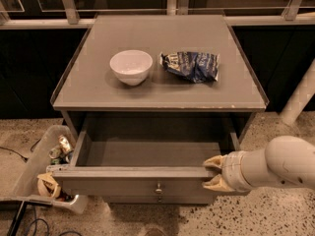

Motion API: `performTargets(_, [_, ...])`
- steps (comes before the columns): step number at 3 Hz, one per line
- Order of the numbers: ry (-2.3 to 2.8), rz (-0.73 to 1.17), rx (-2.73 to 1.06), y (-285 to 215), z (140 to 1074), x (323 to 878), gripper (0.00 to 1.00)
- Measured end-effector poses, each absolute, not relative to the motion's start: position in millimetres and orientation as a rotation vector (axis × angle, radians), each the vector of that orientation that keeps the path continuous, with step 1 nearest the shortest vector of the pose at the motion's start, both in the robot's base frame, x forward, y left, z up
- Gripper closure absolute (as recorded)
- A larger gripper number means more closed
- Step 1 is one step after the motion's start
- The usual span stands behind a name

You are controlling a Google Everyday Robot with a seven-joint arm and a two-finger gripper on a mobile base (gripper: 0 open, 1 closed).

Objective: Open top drawer

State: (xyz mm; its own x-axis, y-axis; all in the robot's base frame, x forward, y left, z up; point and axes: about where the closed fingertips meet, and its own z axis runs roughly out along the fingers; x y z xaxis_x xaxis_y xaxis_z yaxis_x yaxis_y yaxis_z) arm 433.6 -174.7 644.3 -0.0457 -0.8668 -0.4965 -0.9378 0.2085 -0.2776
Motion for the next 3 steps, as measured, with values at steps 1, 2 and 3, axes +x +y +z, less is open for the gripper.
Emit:
performTargets(1, [1.915,0.194,-1.683,-171,642,408,1.00])
performTargets(2, [1.912,0.194,-1.684,-169,644,406,1.00])
performTargets(3, [1.916,0.192,-1.675,-173,643,393,1.00])
